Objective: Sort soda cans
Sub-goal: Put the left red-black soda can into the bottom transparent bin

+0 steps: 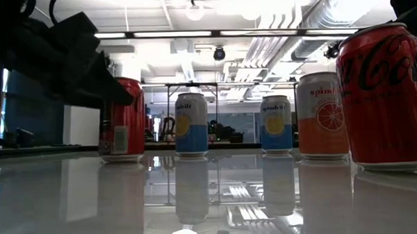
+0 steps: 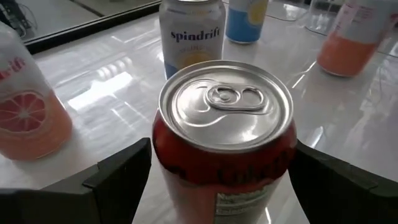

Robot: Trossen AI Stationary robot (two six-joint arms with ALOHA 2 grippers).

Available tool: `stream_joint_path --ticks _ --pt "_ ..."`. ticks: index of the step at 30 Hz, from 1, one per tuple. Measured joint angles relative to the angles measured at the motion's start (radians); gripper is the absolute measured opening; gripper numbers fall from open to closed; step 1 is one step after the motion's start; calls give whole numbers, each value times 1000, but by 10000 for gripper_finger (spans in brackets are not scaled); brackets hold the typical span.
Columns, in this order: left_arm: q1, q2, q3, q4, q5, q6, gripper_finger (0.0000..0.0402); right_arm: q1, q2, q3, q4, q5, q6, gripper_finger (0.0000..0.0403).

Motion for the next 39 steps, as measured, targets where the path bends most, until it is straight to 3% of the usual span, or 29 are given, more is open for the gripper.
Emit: stream_joint_path --ticks 13,24,33,39 --pt "11 132 0 264 -29 161 336 0 0 0 0 0 0 0" --pt "0 128 5 575 137 414 299 0 0 0 0 0 0 0" --pt "0 179 236 590 332 678 296 0 0 0 0 0 0 0" --pt "19 314 395 592 429 742 296 0 0 0 0 0 0 0"
